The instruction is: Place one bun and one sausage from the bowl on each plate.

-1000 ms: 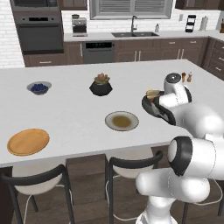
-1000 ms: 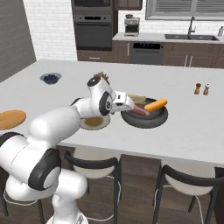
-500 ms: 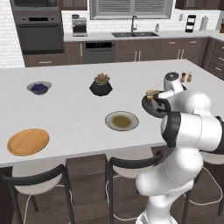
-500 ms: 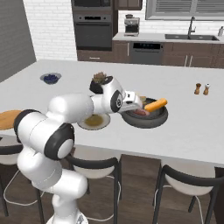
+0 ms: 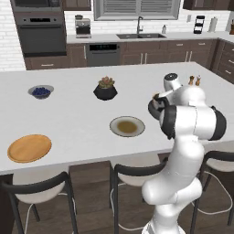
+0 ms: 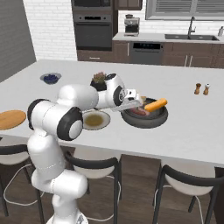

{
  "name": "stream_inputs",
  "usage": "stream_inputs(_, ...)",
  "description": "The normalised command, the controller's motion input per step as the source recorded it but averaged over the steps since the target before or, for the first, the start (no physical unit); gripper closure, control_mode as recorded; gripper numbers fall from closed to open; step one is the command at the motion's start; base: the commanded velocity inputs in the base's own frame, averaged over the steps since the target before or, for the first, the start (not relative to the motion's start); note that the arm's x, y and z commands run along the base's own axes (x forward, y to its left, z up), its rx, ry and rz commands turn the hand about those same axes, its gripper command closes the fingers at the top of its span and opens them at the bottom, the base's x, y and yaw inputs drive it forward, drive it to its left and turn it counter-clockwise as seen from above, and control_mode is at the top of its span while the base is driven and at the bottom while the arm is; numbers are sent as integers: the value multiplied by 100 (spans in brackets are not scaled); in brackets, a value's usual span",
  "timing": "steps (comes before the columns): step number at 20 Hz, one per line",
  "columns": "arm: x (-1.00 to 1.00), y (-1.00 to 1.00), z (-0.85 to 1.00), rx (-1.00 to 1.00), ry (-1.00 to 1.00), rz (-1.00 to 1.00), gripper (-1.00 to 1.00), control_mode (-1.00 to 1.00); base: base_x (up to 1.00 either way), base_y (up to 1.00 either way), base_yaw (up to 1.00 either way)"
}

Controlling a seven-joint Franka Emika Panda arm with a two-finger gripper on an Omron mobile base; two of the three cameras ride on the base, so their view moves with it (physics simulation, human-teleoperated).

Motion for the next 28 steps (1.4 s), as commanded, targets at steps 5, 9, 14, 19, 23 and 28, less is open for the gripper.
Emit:
stream_inputs(5, 58, -25, -19, 0, 17, 0, -100, -100, 0, 0, 0)
stream_inputs(9, 39, -40, -20, 8, 15, -3, -100, -100, 0, 0, 0)
stream_inputs(14, 7, -23, -30, 5, 11, -7, -100, -100, 0, 0, 0)
stream_inputs(19, 7, 0, -40, 1, 4, -6, -100, -100, 0, 0, 0)
stream_inputs(23, 4, 23, -19, 0, 0, -5, -100, -100, 0, 0, 0)
stream_inputs(28, 36, 4, -22, 0, 1, -6, -100, -100, 0, 0, 0)
